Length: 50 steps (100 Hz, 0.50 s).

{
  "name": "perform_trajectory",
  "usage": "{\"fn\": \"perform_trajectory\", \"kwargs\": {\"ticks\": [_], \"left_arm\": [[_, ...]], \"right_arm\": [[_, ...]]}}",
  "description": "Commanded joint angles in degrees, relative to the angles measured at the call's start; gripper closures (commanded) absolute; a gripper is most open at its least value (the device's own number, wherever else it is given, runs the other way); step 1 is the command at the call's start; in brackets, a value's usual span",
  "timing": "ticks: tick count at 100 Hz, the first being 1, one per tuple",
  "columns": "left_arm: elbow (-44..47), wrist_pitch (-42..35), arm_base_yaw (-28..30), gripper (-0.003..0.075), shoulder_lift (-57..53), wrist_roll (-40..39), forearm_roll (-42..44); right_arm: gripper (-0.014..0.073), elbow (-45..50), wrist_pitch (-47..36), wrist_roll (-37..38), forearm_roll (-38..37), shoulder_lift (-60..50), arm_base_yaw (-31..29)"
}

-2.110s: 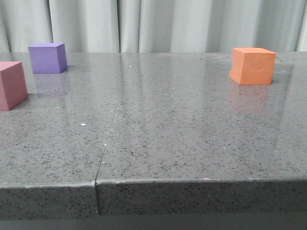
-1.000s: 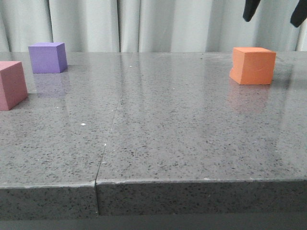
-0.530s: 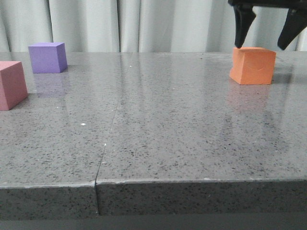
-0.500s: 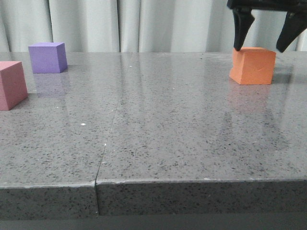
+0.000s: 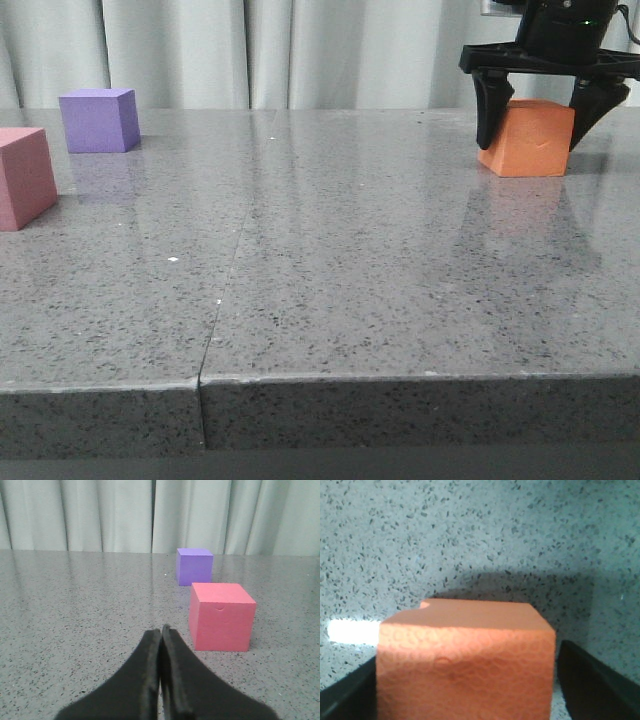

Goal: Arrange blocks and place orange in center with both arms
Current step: 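Lower the open right gripper over the orange cube and close on it, then lift the orange cube with the right gripper and carry it toward the table center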

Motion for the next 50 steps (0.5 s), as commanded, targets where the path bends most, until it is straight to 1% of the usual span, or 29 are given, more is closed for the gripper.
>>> {"fn": "perform_trajectory", "kwargs": {"ticks": [1,6,11,18,50], "left_arm": [[2.3,-4.8,0.0,0.0741,-1.6,0.0,-0.4],[2.3,-4.8,0.0,0.0741,-1.6,0.0,-0.4],[2.3,-4.8,0.0,0.0741,-1.6,0.0,-0.4],[2.3,-4.8,0.0,0.0741,-1.6,0.0,-0.4],[2.3,-4.8,0.0,0.0741,-1.6,0.0,-0.4]], "right_arm": [[0.0078,-1.9,-1.7,-0.4,-0.3,-3.3,-0.1],[0.0143,-1.9,-2.0,-0.4,-0.3,-3.3,-0.1],[0.0188,-1.9,-2.2,-0.4,-0.3,-3.3,-0.1],[0.0225,-1.9,-2.2,-0.4,-0.3,-3.3,-0.1],[0.0234,-1.9,-2.7,-0.4,0.5,-3.3,-0.1]]}}
